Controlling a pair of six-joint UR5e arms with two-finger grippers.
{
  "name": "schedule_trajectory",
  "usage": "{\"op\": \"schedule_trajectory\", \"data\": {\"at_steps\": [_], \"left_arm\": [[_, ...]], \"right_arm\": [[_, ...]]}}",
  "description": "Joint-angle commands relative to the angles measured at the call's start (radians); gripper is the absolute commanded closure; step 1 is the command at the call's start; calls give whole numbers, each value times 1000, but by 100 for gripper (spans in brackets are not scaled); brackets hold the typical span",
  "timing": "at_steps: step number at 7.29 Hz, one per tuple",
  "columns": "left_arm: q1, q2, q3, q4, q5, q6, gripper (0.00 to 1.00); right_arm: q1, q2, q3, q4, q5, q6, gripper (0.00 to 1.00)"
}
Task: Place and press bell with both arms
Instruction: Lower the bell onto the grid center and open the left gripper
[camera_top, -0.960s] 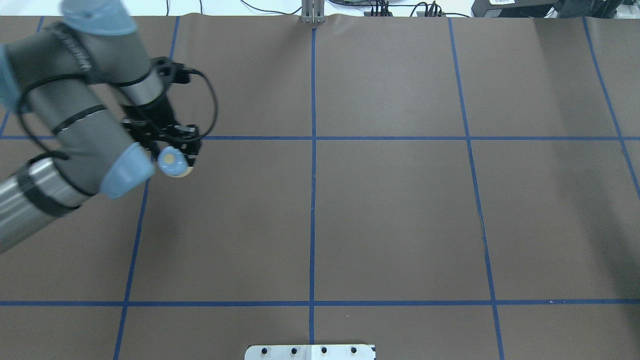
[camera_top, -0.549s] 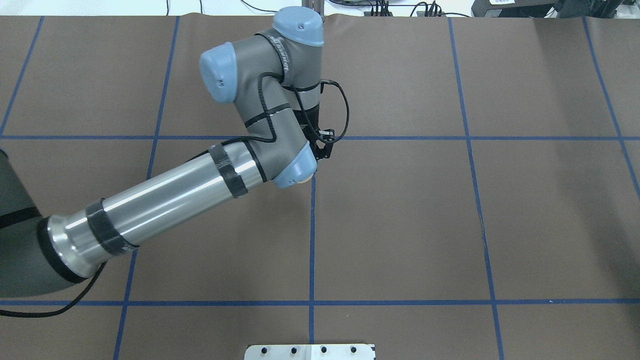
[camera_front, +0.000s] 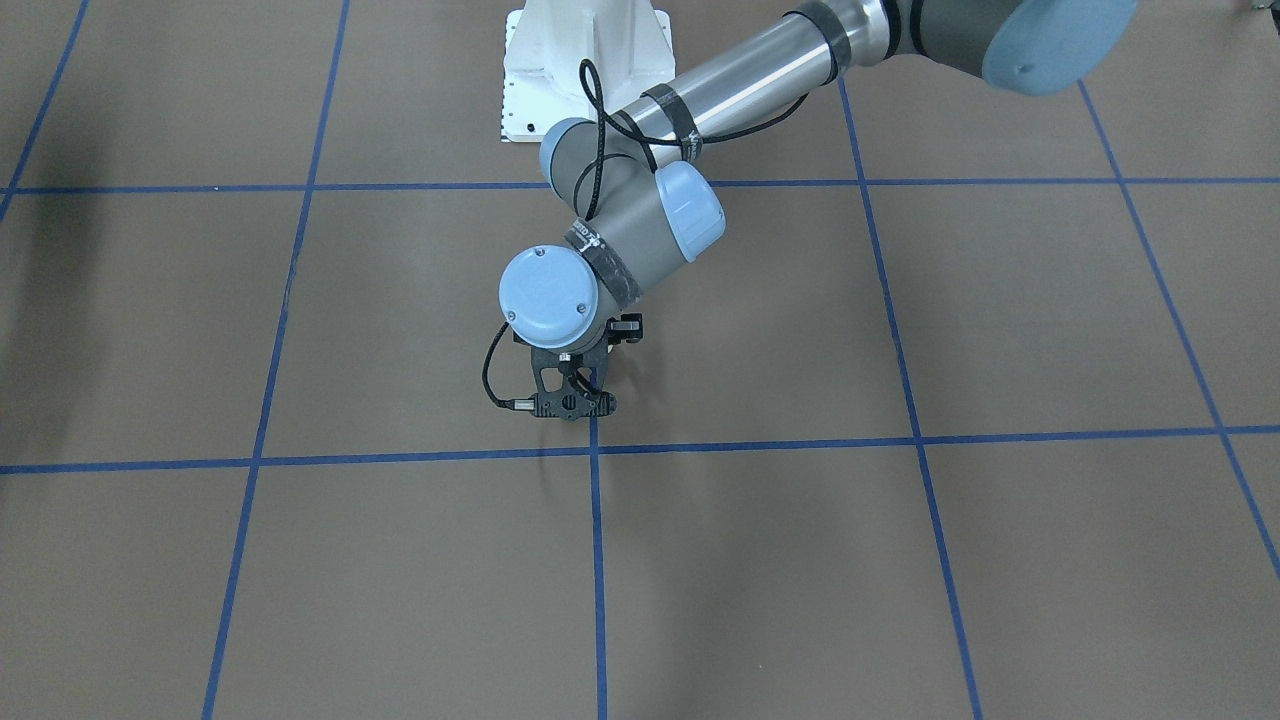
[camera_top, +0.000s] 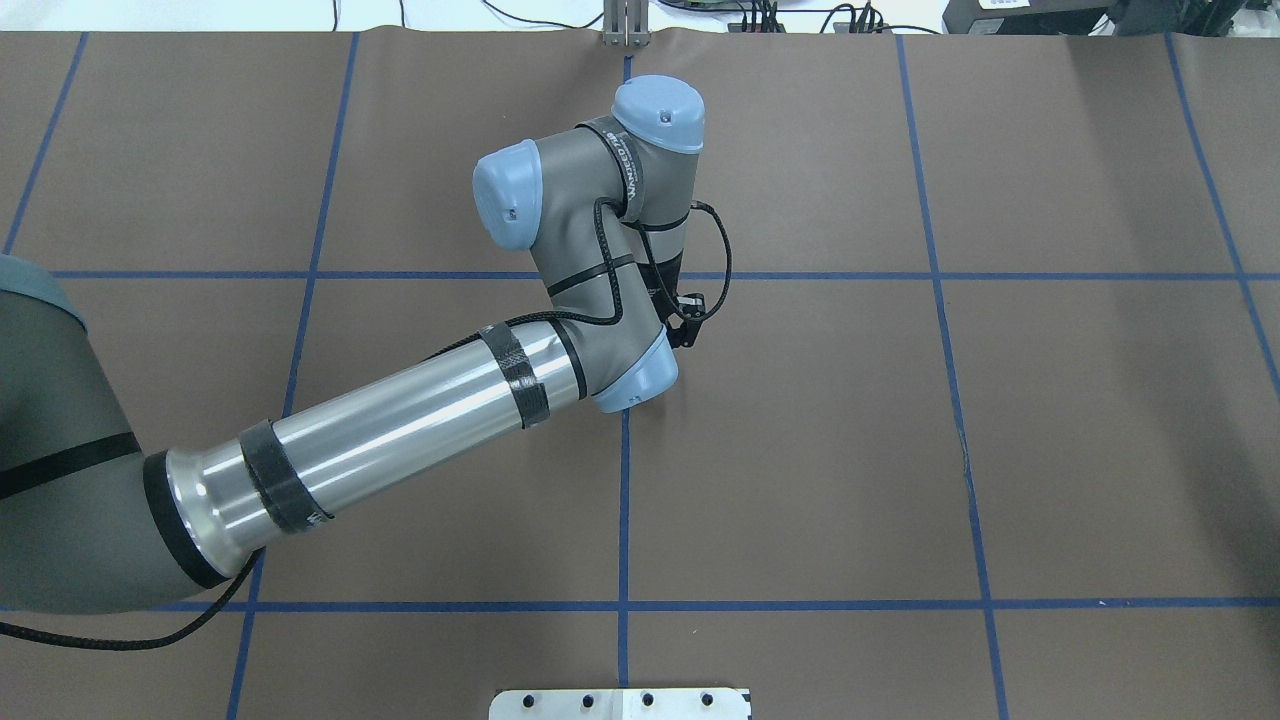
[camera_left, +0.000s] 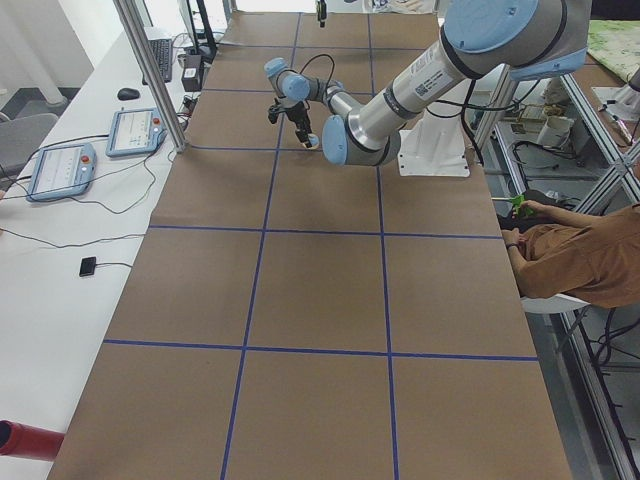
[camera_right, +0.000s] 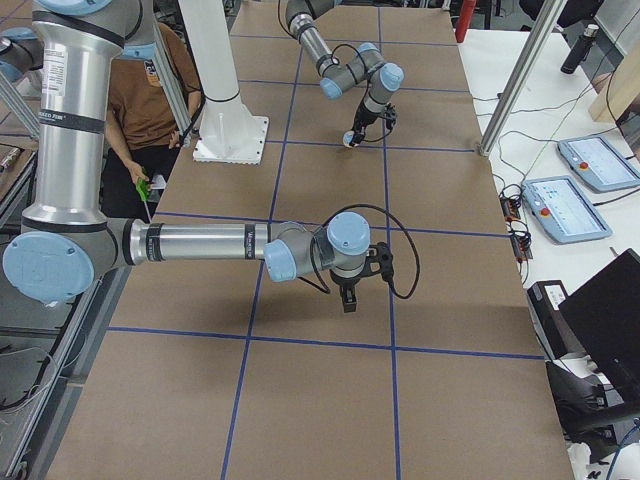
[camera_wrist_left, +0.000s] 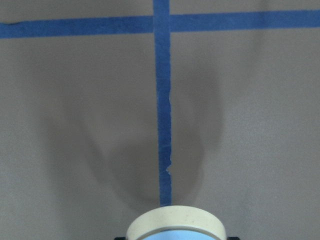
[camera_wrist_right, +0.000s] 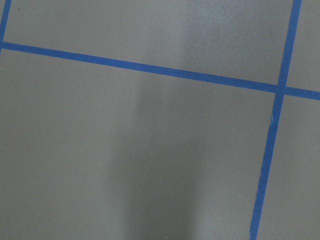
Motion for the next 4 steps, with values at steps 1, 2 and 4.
{"op": "schedule_trajectory", "data": {"at_steps": [1, 2, 4], "left_arm": [[-4, 1, 17, -3, 5, 4, 56], [-4, 3, 23, -10, 5, 4, 43], [2, 4, 23, -27, 3, -8, 20]], "right_arm": [[-10, 6, 1, 2, 2, 2, 0], [-16, 14, 1, 0, 0, 2, 0], [-19, 16, 1, 0, -3, 0, 0]]}}
